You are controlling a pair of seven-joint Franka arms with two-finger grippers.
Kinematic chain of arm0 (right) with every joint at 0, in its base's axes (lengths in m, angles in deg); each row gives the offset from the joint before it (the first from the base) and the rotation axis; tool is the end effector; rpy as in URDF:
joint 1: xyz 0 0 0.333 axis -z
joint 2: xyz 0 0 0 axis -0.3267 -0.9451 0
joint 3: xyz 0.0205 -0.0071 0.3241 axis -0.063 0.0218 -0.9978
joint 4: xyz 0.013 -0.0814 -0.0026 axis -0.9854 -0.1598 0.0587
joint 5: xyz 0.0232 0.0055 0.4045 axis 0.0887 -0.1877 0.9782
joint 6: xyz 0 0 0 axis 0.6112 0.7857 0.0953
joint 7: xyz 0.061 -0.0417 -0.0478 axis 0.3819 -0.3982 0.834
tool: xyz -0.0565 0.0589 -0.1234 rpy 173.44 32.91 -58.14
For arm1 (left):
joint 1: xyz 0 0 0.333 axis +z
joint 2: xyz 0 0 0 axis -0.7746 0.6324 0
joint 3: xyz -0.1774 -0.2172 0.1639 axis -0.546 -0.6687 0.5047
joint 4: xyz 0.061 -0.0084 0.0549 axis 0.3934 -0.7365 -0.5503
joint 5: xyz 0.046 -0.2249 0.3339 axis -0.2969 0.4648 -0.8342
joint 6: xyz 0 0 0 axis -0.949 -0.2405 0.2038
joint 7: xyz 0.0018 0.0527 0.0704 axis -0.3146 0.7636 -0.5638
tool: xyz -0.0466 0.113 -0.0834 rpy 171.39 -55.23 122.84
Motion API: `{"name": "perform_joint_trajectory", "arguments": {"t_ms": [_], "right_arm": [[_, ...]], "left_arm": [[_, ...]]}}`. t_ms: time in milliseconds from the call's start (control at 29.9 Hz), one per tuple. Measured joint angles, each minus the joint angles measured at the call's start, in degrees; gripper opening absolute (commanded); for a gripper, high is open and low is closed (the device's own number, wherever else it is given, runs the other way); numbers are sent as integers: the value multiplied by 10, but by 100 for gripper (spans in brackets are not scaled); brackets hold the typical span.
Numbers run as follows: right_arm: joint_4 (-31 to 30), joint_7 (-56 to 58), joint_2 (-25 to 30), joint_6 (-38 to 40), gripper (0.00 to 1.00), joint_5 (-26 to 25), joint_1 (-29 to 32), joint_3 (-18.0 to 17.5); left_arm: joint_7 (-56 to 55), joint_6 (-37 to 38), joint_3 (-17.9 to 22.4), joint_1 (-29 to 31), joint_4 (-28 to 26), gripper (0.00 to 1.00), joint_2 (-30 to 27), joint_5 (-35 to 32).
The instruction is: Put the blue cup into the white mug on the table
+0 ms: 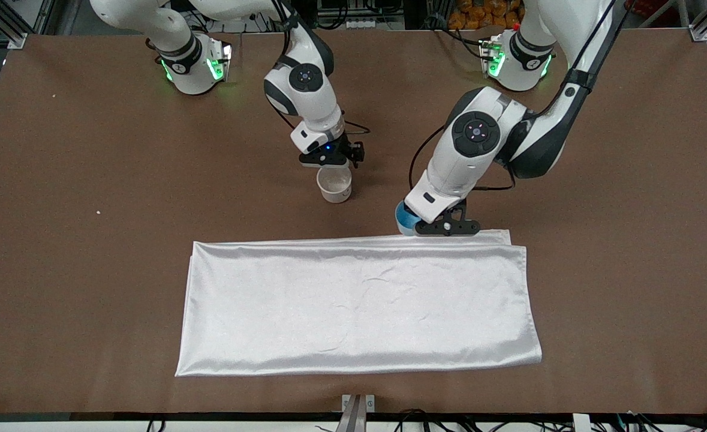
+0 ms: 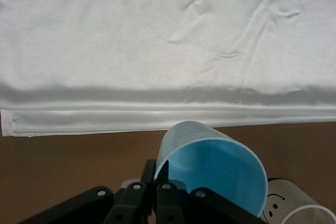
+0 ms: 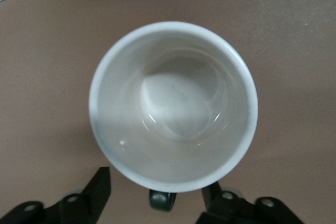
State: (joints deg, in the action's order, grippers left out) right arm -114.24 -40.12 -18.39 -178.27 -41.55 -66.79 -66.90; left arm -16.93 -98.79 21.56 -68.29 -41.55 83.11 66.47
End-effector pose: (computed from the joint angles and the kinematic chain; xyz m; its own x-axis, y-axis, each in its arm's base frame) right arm 0.3627 0.4787 0.1890 0.9845 -0.1716 0.0361 -0.1629 -0.9713 -0.1734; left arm 0.5688 -0.3761 0.3363 0.9998 0.0064 0.0194 0.0052 -0.9980 0.0630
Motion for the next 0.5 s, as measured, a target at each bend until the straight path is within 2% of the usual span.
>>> {"name": "perform_joint_trajectory", "arguments": {"t_ms": [301, 501], "right_arm": [[68, 9, 51, 179, 100, -1, 12, 6], [120, 63, 68, 271, 100, -2, 57, 8]], "left_arm": [[-43, 0, 0, -18, 2, 0, 1, 0], [-66, 0, 0, -34, 2, 0, 1, 0]]}}
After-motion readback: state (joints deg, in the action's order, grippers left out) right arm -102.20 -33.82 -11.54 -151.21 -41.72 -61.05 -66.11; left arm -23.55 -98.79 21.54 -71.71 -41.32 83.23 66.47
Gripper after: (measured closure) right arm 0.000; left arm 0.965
